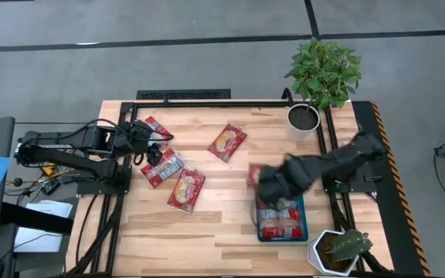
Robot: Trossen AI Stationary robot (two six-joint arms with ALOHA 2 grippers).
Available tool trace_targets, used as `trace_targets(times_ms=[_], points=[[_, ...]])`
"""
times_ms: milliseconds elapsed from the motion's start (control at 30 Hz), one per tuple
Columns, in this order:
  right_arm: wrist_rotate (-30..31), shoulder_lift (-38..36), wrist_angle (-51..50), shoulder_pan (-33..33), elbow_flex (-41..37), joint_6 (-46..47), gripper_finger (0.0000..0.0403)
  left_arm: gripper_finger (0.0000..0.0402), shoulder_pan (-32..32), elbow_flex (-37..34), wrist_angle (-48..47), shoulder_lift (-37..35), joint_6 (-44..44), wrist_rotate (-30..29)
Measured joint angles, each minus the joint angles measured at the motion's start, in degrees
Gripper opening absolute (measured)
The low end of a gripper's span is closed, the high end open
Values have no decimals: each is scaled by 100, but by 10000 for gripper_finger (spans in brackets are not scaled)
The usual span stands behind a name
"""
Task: Sort popcorn bags into baskets
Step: Put the red popcorn bag into the blue bin
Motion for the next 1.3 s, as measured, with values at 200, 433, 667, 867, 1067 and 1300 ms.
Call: trace_targets(times_ms=[200,433,667,867,1067,1300], points=[[-3,-674,453,794,-1179,148,12,250,2,0,74,0,-7,-130],[-361,-736,982,1067,-2053,273,6,250,0,0,294,0,-120,-184],[-410,-513,1783,1077,-2409,34,59,250,0,0,306,0,-130,-195],[-439,-299,1781,908,-2417,-137,168,250,1,0,315,1,-130,-225],[-94,-282,1876,293,-2151,-1077,268,250,0,0,315,2,-77,-239],[530,-222,3439,-1151,-1585,-3145,281,250,2,0,315,0,1,-237]])
